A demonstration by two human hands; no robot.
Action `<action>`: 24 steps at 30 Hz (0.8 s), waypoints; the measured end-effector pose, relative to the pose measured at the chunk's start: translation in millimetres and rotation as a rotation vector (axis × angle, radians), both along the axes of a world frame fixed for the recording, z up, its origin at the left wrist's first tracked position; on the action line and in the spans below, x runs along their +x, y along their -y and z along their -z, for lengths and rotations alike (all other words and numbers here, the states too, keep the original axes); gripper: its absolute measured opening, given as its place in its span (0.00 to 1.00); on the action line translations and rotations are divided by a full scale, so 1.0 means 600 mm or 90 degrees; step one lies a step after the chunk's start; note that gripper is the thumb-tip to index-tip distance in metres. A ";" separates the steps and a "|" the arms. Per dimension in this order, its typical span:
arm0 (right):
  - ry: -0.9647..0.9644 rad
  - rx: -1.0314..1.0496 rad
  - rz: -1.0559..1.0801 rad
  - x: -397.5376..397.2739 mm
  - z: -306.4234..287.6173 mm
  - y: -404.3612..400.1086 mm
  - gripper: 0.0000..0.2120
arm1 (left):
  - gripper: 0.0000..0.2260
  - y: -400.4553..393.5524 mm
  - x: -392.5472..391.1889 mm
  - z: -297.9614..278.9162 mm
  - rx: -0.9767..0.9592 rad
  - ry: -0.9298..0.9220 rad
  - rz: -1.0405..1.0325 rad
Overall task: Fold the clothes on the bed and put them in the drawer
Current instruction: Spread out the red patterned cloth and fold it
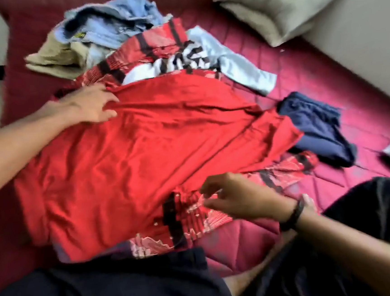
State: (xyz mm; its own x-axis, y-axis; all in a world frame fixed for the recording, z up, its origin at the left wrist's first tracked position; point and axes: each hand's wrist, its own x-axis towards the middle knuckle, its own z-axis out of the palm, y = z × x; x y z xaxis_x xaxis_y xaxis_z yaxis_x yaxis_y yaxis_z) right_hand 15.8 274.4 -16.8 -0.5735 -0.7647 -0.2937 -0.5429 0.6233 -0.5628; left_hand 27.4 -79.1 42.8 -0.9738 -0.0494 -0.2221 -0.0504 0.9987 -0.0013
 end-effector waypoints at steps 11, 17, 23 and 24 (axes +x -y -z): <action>-0.309 0.415 -0.173 -0.210 0.057 -0.218 0.16 | 0.47 -0.341 0.199 0.202 0.046 0.180 -0.030; 0.188 0.653 -0.150 -0.288 0.031 -0.230 0.08 | 0.23 -0.323 0.270 0.229 0.208 0.075 -0.148; 0.201 -0.001 0.543 -0.471 0.188 -0.241 0.48 | 0.24 -0.269 0.302 0.148 0.230 0.115 -0.257; 0.275 -0.066 0.591 -0.473 0.191 -0.240 0.49 | 0.33 -0.265 0.302 0.143 0.115 0.156 -0.245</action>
State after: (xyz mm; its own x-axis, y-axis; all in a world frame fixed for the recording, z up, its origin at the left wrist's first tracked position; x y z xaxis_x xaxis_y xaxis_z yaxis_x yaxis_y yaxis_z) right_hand -268.2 418.4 -131.3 -0.8125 -0.1064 -0.5732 0.3900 0.6316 -0.6700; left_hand 208.6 79.9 -43.1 -0.8104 -0.3355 -0.4803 -0.4363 0.8927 0.1127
